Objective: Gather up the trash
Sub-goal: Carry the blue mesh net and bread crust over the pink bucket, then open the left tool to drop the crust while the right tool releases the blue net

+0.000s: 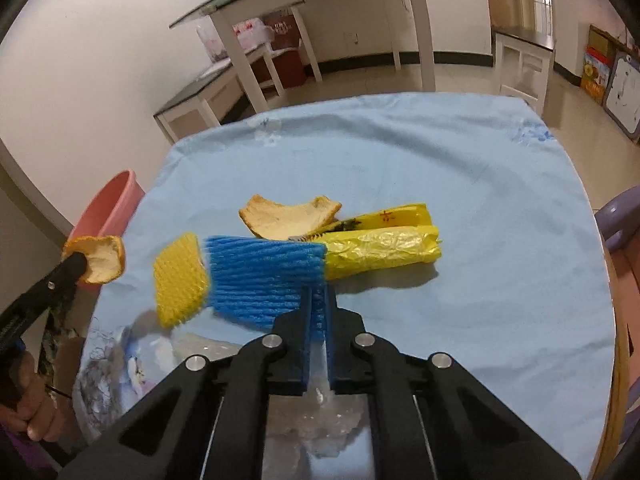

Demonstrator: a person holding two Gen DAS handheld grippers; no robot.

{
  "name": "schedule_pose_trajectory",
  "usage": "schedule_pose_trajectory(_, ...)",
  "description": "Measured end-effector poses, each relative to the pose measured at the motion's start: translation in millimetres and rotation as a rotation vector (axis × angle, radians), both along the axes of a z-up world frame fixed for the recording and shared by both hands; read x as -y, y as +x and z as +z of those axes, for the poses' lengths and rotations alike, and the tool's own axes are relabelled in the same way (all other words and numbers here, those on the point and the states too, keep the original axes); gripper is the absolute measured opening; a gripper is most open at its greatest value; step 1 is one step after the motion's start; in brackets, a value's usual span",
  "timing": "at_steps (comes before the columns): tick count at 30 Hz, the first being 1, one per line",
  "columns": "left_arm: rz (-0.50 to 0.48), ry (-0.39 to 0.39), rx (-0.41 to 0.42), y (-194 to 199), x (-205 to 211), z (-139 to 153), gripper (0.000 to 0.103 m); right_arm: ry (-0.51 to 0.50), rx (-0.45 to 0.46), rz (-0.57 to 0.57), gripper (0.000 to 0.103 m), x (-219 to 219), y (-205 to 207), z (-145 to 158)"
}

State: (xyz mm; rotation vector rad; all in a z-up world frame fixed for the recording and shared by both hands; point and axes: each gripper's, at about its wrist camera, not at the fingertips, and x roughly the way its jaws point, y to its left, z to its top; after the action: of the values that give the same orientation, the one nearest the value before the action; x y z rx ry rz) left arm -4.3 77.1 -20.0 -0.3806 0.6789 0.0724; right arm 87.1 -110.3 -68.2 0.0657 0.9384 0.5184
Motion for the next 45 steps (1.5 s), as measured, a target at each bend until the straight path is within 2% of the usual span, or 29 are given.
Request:
schedule_pose_trajectory(10, 0.042, -0.007, 0.038, -6, -13, 5, 0.004, 0.053, 0.186, 0.049, 0.003, -18, -31, 58)
schedule_pose_trajectory(16, 0.154, 0.03, 0.092, -20, -43, 22, 0.004, 0.061, 0.282, 0.116, 0.004, -67, -37, 88)
schedule_pose_trajectory(24, 0.34, 0.119, 0.123, -47, -97, 38, 0.004, 0.029, 0.351, 0.239, 0.004, -158, -41, 106)
schedule_pose_trajectory(33, 0.459, 0.257, 0.078, -65, -135, 25, 0.004, -0.094, 0.401, 0.336, 0.004, -266, -48, 93)
schedule_pose_trajectory(38, 0.478, 0.251, 0.052, -71, -150, 12, 0.004, -0.18, 0.426, 0.362, 0.004, -305, -53, 76)
schedule_pose_trajectory(45, 0.476, 0.217, 0.013, -69, -165, -3, 0.005, -0.204, 0.391, 0.376, 0.005, -325, -48, 58)
